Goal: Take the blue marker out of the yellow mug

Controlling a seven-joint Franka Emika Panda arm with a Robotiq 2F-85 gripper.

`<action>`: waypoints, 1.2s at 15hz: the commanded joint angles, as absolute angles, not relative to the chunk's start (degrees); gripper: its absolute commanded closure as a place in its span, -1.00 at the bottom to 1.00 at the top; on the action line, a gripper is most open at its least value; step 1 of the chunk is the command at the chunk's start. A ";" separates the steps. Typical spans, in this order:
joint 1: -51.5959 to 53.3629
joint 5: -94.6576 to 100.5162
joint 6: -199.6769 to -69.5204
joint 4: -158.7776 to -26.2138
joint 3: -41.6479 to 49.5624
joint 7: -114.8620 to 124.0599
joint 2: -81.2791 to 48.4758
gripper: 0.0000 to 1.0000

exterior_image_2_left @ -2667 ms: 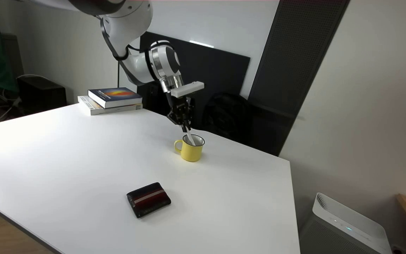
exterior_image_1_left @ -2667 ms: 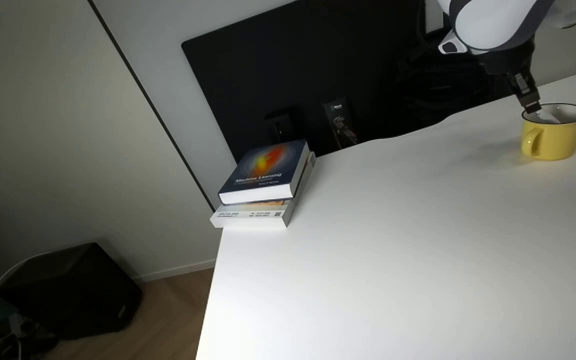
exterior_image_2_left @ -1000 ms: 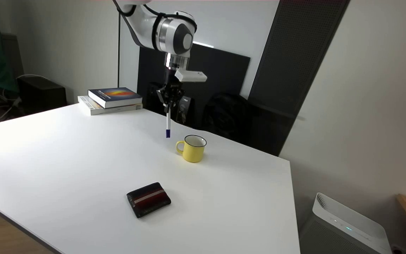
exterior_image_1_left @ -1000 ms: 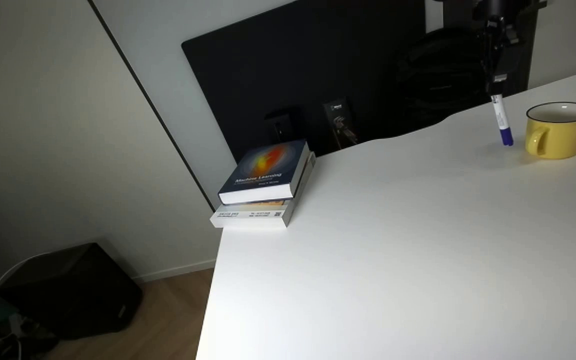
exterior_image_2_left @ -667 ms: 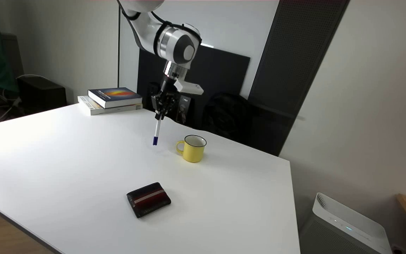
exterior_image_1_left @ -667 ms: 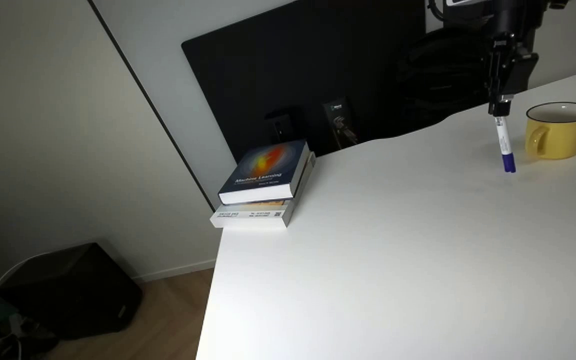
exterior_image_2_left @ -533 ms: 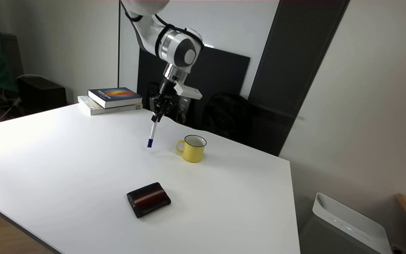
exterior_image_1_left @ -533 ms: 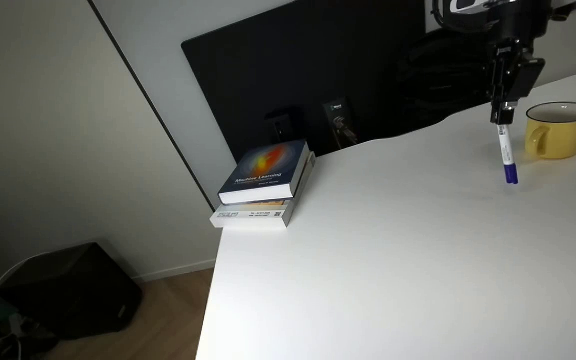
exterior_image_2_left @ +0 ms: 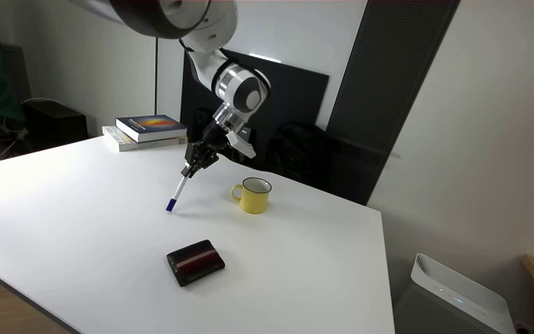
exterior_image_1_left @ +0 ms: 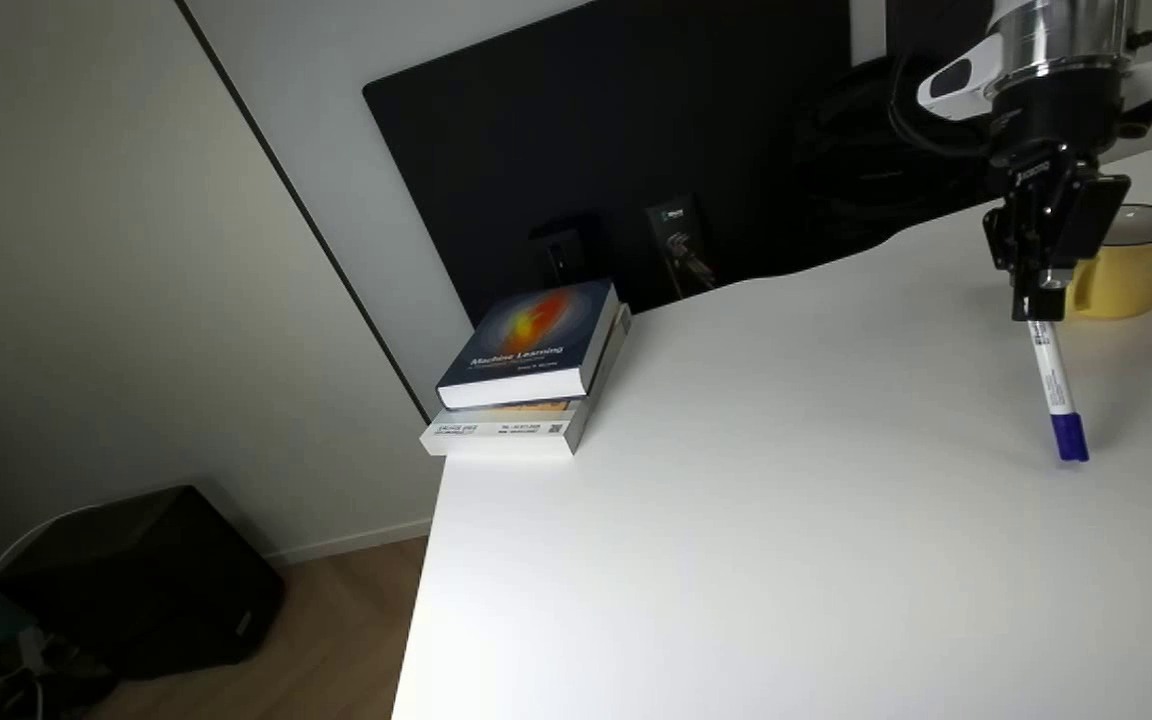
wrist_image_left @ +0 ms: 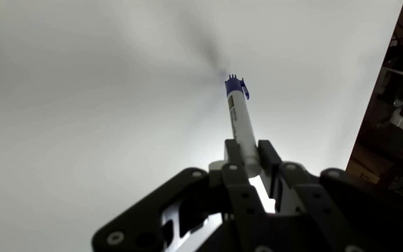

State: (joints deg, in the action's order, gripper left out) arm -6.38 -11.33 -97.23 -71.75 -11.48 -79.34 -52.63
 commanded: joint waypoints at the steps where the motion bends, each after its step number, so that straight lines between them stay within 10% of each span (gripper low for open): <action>1: -5.56 -11.58 -92.19 -64.54 -10.94 -78.10 -57.84 0.91; 6: -4.08 -10.25 -91.24 -61.08 -10.07 -76.48 -59.91 0.91; 7: -3.78 -10.00 -91.31 -60.78 -9.88 -76.25 -60.03 0.15; 18: -1.01 -5.39 -97.40 -60.73 -8.13 -74.56 -60.01 -1.00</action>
